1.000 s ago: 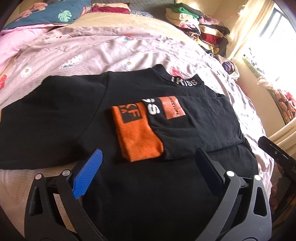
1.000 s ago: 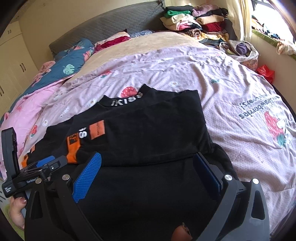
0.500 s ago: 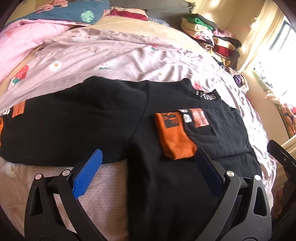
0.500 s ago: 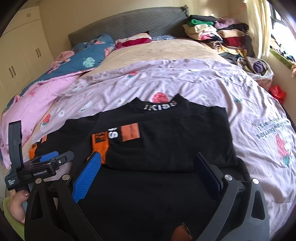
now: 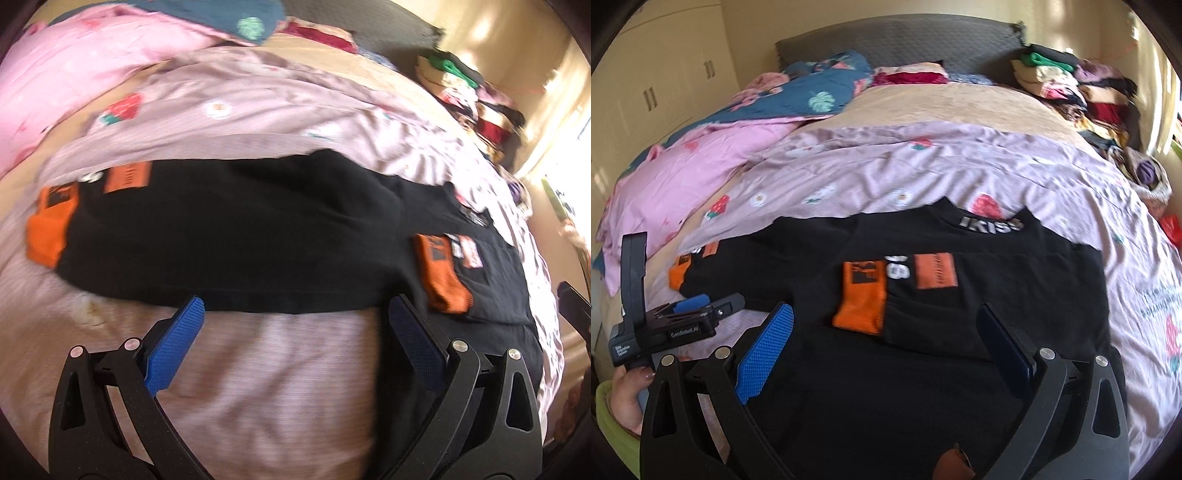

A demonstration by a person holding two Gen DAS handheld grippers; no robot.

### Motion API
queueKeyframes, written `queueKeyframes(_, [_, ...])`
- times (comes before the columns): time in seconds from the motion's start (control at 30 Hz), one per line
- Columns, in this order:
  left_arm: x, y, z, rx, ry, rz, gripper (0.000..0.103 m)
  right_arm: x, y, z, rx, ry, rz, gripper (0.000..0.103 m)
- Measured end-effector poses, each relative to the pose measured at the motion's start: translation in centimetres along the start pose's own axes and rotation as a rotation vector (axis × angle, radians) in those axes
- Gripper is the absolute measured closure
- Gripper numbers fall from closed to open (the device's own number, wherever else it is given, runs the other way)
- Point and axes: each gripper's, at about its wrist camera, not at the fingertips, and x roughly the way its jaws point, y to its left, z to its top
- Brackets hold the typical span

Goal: Fold small clothes
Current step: 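Move the left gripper to the other sleeve's orange cuff and grasp it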

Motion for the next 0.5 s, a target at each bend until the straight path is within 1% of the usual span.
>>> queueKeyframes(0.07, [-0.3,1.7,0.2,-0.033,-0.013,0.026,0.009,0.6,1.3,0.5,-0.037,0.011,0.021,0.004])
queueKeyframes(0.2, [-0.7,5.1,0.5,-0.11,-0.036,0.073,0.009,1.5,3.9,1.3,-0.114,0.017,0.03,0.004])
queueKeyframes(0.37, [-1.3,9.0,0.7,-0.203,-0.062,0.12,0.009,2.3,6.4,1.4,-0.165,0.037,0.065,0.004])
queueKeyframes(0.5, [-1.3,11.6,0.8,-0.275,-0.08,0.15,0.009,2.1,7.5,0.8,-0.175,0.033,0.094,0.004])
